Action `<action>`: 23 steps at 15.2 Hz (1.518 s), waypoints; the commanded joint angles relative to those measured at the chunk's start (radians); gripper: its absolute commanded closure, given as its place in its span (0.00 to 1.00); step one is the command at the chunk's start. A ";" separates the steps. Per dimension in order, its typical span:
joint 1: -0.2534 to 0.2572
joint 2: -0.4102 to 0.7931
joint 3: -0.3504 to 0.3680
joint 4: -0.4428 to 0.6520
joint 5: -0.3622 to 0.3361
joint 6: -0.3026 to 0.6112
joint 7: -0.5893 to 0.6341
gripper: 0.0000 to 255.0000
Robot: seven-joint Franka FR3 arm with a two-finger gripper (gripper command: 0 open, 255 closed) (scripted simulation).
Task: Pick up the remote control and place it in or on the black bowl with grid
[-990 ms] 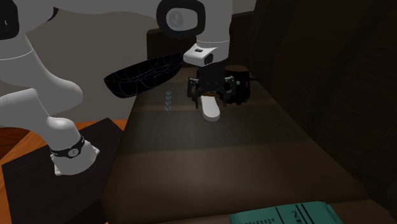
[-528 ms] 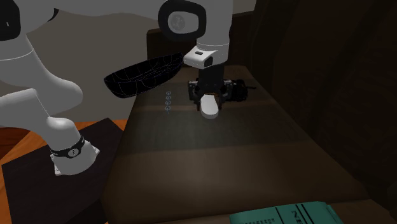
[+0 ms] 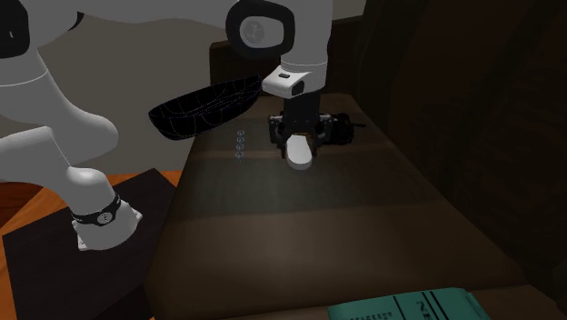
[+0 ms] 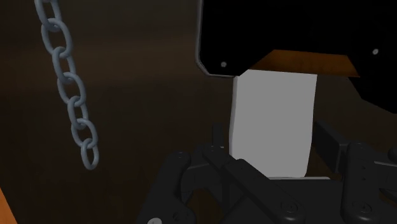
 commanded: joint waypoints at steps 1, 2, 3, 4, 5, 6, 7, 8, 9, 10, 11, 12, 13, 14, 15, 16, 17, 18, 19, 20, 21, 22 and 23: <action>-0.001 -0.001 0.000 -0.001 0.001 0.000 -0.001 1.00; -0.001 -0.002 0.001 0.010 0.002 -0.012 -0.002 1.00; 0.000 -0.004 0.001 0.022 0.004 -0.026 -0.003 1.00; 0.000 -0.005 0.002 0.035 0.005 -0.039 -0.004 1.00; 0.001 -0.006 0.002 0.047 0.006 -0.052 -0.005 1.00; 0.002 -0.006 0.003 0.060 0.007 -0.065 -0.005 1.00; 0.003 -0.006 0.004 0.074 0.007 -0.078 -0.006 1.00; 0.004 -0.006 0.004 0.087 0.007 -0.092 -0.006 1.00; 0.005 -0.006 0.005 0.101 0.007 -0.105 -0.006 1.00; 0.007 -0.005 0.005 0.115 0.007 -0.119 -0.006 1.00; 0.008 -0.004 0.006 0.130 0.006 -0.133 -0.006 1.00; 0.010 -0.003 0.006 0.145 0.006 -0.147 -0.005 1.00; 0.012 -0.001 0.006 0.160 0.005 -0.161 -0.005 1.00; 0.015 0.001 0.007 0.176 0.003 -0.175 -0.004 1.00; 0.017 0.004 0.007 0.192 0.002 -0.189 -0.004 1.00; 0.020 0.006 0.008 0.209 0.000 -0.204 -0.003 1.00; 0.023 0.010 0.008 0.226 -0.002 -0.218 -0.002 1.00; 0.026 0.013 0.009 0.243 -0.005 -0.233 0.000 1.00; 0.030 0.017 0.009 0.261 -0.008 -0.248 0.001 1.00; 0.034 0.021 0.009 0.279 -0.011 -0.263 0.002 1.00; 0.038 0.026 0.010 0.298 -0.014 -0.279 0.004 1.00; 0.043 0.031 0.010 0.317 -0.018 -0.294 0.006 1.00; 0.048 0.037 0.010 0.337 -0.022 -0.310 0.008 1.00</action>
